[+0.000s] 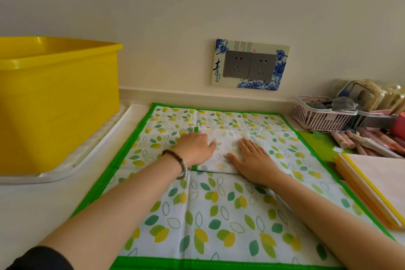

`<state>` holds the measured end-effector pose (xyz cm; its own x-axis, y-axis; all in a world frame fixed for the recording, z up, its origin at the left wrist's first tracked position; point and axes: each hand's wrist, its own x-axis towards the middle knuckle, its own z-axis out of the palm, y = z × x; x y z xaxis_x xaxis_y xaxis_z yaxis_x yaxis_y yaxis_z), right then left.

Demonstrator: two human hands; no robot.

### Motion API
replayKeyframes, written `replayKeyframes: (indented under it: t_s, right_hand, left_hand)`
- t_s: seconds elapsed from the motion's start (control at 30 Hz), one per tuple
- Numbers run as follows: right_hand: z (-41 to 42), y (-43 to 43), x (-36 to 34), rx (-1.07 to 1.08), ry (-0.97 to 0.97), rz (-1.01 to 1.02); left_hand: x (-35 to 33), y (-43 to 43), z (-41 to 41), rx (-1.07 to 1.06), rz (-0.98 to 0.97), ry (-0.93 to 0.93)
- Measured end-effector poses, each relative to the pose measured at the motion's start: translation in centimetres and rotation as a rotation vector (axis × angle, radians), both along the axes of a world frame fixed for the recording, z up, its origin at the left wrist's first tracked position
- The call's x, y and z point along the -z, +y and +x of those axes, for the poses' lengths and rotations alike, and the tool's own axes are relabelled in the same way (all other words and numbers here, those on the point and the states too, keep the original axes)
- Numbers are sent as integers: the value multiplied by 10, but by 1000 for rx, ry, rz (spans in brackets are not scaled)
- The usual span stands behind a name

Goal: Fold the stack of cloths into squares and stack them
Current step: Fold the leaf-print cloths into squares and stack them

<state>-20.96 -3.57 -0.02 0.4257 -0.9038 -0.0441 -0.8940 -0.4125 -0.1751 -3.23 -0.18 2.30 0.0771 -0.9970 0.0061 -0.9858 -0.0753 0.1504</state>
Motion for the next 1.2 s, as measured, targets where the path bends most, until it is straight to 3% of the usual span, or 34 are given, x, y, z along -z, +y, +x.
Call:
replayKeyframes:
  t_s: [0.1, 0.23, 0.33, 0.5, 0.7, 1.2]
  right_hand:
    - [1, -1, 1, -4, -6, 1]
    - [2, -4, -3, 2, 38, 57]
    - [12, -13, -11, 23, 51, 75]
    - [49, -38, -14, -105, -11, -56]
    - [58, -51, 2, -156, -41, -25]
    - [-4, -58, -2, 55, -55, 52]
  left_hand:
    - [6, -14, 2, 24, -68, 40]
    - [22, -21, 8, 31, 38, 117]
    - [26, -22, 8, 28, 30, 102]
    - [25, -23, 6, 18, 13, 64]
    - [28, -26, 8, 11, -5, 62]
    - [27, -23, 9, 15, -17, 148]
